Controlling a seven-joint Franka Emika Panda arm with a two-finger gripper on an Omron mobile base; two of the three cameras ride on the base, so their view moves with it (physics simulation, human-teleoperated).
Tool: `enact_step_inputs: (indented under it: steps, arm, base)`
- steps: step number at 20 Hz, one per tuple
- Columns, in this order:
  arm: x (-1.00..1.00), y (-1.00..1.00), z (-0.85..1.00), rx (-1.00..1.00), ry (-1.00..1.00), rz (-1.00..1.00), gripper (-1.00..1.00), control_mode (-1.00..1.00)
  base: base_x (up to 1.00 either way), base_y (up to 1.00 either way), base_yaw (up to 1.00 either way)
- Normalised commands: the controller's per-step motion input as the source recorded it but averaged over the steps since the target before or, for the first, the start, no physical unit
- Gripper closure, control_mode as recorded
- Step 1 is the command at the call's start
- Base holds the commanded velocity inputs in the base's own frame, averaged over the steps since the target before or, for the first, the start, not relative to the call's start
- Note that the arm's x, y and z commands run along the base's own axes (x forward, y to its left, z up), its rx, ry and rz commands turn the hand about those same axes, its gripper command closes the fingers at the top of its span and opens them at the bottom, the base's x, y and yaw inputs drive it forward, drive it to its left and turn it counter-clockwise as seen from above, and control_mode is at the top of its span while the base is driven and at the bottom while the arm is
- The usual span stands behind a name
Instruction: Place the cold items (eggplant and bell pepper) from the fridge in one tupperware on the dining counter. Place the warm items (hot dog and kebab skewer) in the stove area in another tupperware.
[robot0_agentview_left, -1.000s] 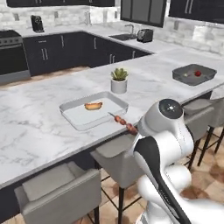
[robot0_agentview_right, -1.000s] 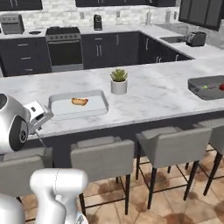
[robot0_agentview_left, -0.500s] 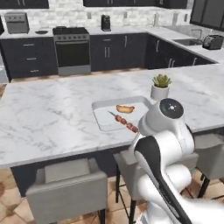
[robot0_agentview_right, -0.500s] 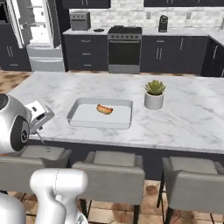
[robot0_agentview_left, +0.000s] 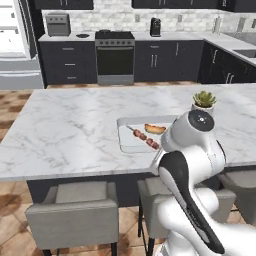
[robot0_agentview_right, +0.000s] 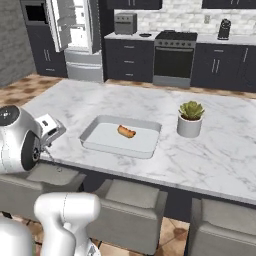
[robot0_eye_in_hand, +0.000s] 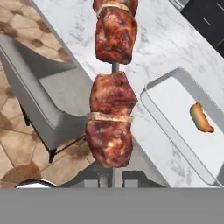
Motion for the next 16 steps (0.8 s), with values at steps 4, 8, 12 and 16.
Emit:
enact_step_inputs:
  steps: [4,8,12,16]
  arm:
    - [1.0,-0.7,0.0,0.22,0.09,0.18,1.0,-1.0]
    - [1.0,-0.5,-0.06,0.16,0.2,0.16,1.0,-1.0]
    - [1.0,-0.33,-0.2,0.05,0.31,0.11,1.0,-1.0]
    - [1.0,-0.16,-0.3,0.0,0.46,0.11,1.0,-1.0]
  base:
    - [0.0,0.0,0.0]
    - [0.0,0.0,0.0]
    - [0.0,0.0,0.0]
    - [0.0,0.0,0.0]
